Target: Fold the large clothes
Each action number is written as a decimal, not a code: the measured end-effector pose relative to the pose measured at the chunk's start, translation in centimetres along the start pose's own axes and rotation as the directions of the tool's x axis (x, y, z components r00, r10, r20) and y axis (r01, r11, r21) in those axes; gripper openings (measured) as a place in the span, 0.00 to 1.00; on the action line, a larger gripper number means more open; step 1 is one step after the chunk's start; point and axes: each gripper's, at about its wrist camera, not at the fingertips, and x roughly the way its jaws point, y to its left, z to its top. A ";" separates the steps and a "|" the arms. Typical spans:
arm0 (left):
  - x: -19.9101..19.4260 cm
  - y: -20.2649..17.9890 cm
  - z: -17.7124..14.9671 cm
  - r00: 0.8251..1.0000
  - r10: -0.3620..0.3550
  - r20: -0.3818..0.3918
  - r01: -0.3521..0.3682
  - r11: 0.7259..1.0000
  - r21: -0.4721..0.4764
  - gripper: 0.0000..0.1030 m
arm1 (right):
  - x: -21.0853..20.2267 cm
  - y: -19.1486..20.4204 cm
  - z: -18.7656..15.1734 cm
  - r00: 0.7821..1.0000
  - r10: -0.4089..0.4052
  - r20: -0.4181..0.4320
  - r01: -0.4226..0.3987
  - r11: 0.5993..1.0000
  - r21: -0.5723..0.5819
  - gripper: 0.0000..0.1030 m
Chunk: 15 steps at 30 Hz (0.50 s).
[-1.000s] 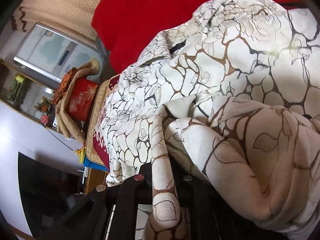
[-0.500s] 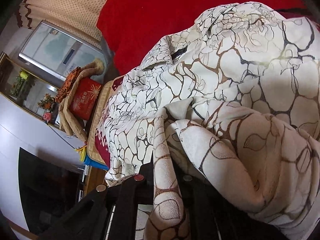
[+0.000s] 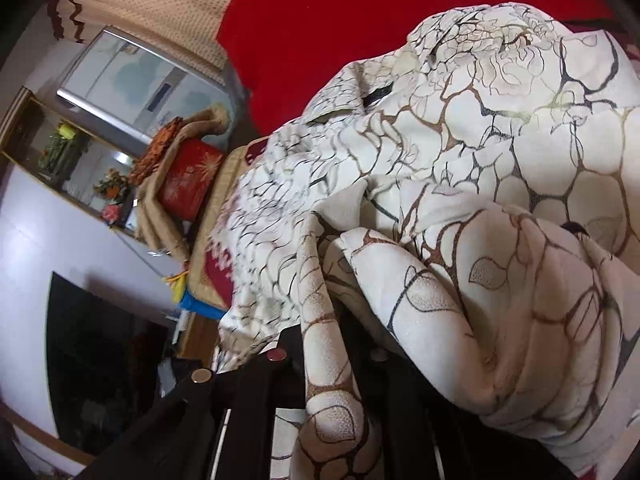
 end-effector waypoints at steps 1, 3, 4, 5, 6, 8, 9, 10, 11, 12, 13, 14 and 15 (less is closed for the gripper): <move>0.2 -0.2 0.1 1.000 -0.004 -0.005 0.004 1.000 0.015 0.71 | -0.2 0.0 -0.1 1.000 0.010 -0.003 -0.010 1.000 -0.002 0.16; 0.5 -0.4 0.3 1.000 0.009 -0.009 -0.009 1.000 0.016 0.67 | -0.9 0.3 -0.3 0.999 0.036 -0.011 -0.036 0.999 -0.008 0.27; 0.4 -0.4 0.4 1.000 0.011 -0.008 -0.011 1.000 0.009 0.65 | -1.2 0.5 -0.5 0.999 0.040 -0.022 -0.040 0.999 -0.017 0.36; 0.3 -0.4 0.5 1.000 0.011 -0.008 -0.011 1.000 0.003 0.62 | -1.6 0.8 -0.9 0.999 0.038 -0.032 -0.039 0.999 -0.032 0.43; 0.3 -0.6 0.5 1.000 0.010 -0.009 -0.010 1.000 0.001 0.56 | -2.0 1.1 -1.3 0.999 0.040 -0.035 -0.041 0.998 -0.042 0.63; -0.4 -0.5 0.9 1.000 0.007 -0.011 -0.007 1.000 0.004 0.45 | -3.0 1.7 -2.5 0.998 0.057 -0.027 -0.058 0.997 -0.058 0.69; -0.6 -0.3 1.2 1.000 0.006 -0.011 -0.006 1.000 0.010 0.39 | -3.6 2.3 -3.4 0.999 0.033 -0.026 -0.035 0.996 -0.088 0.68; -1.3 -0.3 1.7 1.000 0.005 -0.008 -0.005 1.000 0.019 0.37 | -3.8 2.6 -3.9 0.999 0.017 -0.032 -0.021 0.994 -0.110 0.68; -1.5 -0.6 1.3 1.000 0.011 -0.003 -0.011 0.999 0.031 0.33 | -3.9 3.0 -4.8 0.999 -0.005 -0.046 -0.001 0.991 -0.137 0.67; -1.5 -0.9 1.3 1.000 0.023 -0.005 -0.023 0.999 0.045 0.28 | -3.7 3.5 -5.8 0.997 -0.034 -0.073 0.022 0.987 -0.158 0.50; -1.7 -1.2 1.5 0.999 0.041 -0.010 -0.041 0.997 0.062 0.27 | -3.3 3.9 -6.6 0.993 -0.056 -0.099 0.038 0.984 -0.174 0.21; -1.9 -1.4 1.6 0.999 0.049 -0.011 -0.048 0.996 0.070 0.24 | -2.7 4.5 -7.6 0.987 -0.071 -0.144 0.042 0.980 -0.196 0.15; -2.3 -1.5 1.7 0.999 0.048 -0.012 -0.047 0.997 0.067 0.21 | -2.3 5.2 -8.4 0.982 -0.106 -0.160 0.069 0.973 -0.222 0.14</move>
